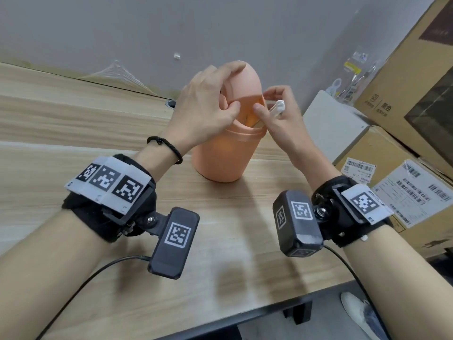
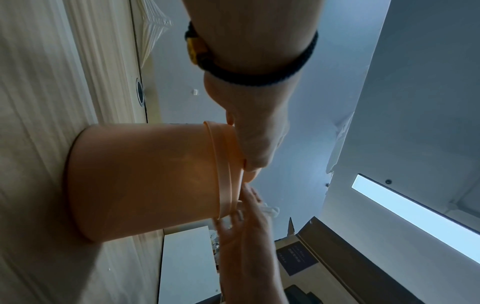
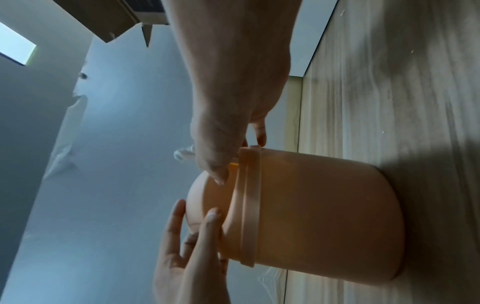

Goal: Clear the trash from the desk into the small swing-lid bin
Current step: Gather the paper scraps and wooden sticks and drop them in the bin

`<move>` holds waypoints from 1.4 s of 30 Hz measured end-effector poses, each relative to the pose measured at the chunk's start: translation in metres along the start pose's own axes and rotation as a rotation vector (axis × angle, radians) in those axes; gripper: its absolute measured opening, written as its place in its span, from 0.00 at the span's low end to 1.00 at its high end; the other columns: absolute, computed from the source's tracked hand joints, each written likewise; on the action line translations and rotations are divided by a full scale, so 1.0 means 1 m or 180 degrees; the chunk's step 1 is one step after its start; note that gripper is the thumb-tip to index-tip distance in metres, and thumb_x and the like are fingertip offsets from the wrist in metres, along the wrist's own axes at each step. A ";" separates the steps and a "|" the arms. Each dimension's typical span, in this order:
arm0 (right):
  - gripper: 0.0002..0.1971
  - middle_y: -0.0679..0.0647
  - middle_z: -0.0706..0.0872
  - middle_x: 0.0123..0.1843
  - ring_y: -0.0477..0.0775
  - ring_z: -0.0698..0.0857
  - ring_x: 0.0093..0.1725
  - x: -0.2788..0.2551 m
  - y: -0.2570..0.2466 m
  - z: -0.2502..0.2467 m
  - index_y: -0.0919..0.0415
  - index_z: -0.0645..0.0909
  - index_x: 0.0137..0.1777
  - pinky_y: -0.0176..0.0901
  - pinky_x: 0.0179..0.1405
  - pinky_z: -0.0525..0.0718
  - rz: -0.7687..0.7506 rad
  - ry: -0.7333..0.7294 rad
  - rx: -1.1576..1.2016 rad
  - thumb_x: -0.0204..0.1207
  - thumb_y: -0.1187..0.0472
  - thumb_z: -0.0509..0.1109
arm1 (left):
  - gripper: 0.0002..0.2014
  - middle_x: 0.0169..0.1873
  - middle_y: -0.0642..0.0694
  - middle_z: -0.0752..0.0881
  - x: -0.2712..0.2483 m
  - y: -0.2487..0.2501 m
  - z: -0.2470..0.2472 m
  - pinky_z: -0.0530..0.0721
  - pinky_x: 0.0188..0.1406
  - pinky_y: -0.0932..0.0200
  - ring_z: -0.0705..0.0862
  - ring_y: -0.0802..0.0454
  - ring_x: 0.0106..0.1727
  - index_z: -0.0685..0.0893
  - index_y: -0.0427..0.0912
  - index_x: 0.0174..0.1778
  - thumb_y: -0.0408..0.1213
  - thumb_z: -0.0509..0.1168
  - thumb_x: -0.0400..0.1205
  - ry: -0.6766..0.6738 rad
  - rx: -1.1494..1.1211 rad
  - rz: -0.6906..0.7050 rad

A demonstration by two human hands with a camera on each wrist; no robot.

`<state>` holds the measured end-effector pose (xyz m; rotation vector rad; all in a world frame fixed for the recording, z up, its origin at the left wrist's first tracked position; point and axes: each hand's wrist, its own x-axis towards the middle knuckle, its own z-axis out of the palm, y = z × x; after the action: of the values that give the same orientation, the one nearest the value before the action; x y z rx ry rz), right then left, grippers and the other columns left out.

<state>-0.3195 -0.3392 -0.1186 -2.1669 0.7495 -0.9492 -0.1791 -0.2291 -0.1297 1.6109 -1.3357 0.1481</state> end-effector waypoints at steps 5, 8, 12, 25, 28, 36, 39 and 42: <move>0.06 0.50 0.84 0.42 0.48 0.81 0.39 -0.003 -0.006 -0.007 0.53 0.78 0.47 0.47 0.45 0.82 -0.0276 0.0497 -0.0455 0.75 0.56 0.73 | 0.28 0.44 0.50 0.75 -0.001 0.001 0.000 0.79 0.58 0.44 0.79 0.45 0.51 0.74 0.55 0.74 0.43 0.64 0.75 -0.0008 0.0046 0.0027; 0.11 0.46 0.76 0.25 0.48 0.73 0.27 -0.008 -0.002 -0.010 0.60 0.79 0.44 0.45 0.31 0.74 -0.0174 0.0483 -0.0235 0.75 0.53 0.74 | 0.28 0.44 0.50 0.75 -0.001 0.000 0.000 0.79 0.58 0.47 0.79 0.46 0.52 0.74 0.55 0.74 0.42 0.65 0.75 -0.0002 0.0041 0.0008; 0.12 0.55 0.84 0.29 0.56 0.76 0.25 -0.018 -0.006 -0.014 0.60 0.79 0.45 0.44 0.27 0.75 -0.0084 0.0213 0.0101 0.79 0.50 0.70 | 0.28 0.44 0.51 0.75 0.000 -0.001 0.001 0.78 0.58 0.50 0.78 0.47 0.51 0.74 0.55 0.74 0.41 0.66 0.76 0.0011 0.0014 0.0023; 0.23 0.53 0.93 0.42 0.58 0.85 0.25 -0.014 -0.022 -0.014 0.58 0.85 0.48 0.43 0.23 0.77 0.0287 0.0212 0.0250 0.82 0.40 0.58 | 0.27 0.47 0.50 0.75 0.000 -0.004 0.004 0.71 0.54 0.60 0.73 0.52 0.51 0.74 0.54 0.74 0.41 0.66 0.76 0.0086 0.0080 0.0064; 0.20 0.53 0.93 0.39 0.56 0.85 0.25 -0.008 -0.023 -0.013 0.60 0.86 0.45 0.43 0.24 0.78 0.0358 0.0291 0.0151 0.82 0.44 0.62 | 0.27 0.46 0.50 0.75 0.000 -0.004 0.004 0.72 0.54 0.59 0.73 0.52 0.50 0.74 0.54 0.74 0.40 0.65 0.76 0.0085 0.0056 0.0067; 0.29 0.49 0.92 0.36 0.51 0.87 0.25 -0.009 -0.033 -0.011 0.58 0.85 0.43 0.39 0.24 0.77 0.0657 0.0337 -0.0118 0.72 0.29 0.66 | 0.27 0.48 0.48 0.78 0.000 -0.002 0.003 0.75 0.56 0.54 0.78 0.47 0.53 0.74 0.55 0.74 0.42 0.65 0.76 0.0069 0.0075 0.0057; 0.27 0.47 0.92 0.34 0.53 0.89 0.26 -0.008 -0.037 -0.007 0.54 0.82 0.41 0.41 0.29 0.80 0.0624 0.0333 -0.0352 0.68 0.27 0.67 | 0.27 0.46 0.50 0.76 0.000 -0.002 0.003 0.74 0.55 0.55 0.77 0.47 0.52 0.74 0.54 0.73 0.43 0.65 0.76 0.0080 0.0071 0.0067; 0.28 0.48 0.92 0.36 0.52 0.89 0.28 -0.007 -0.039 -0.005 0.52 0.82 0.40 0.46 0.35 0.83 0.0574 0.0360 -0.0488 0.66 0.26 0.67 | 0.27 0.45 0.50 0.75 0.000 -0.002 0.004 0.75 0.55 0.55 0.75 0.50 0.50 0.74 0.55 0.74 0.41 0.65 0.76 0.0075 0.0051 0.0046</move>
<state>-0.3180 -0.3110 -0.0900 -2.1447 1.0847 -0.9528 -0.1789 -0.2319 -0.1330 1.6085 -1.3312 0.1864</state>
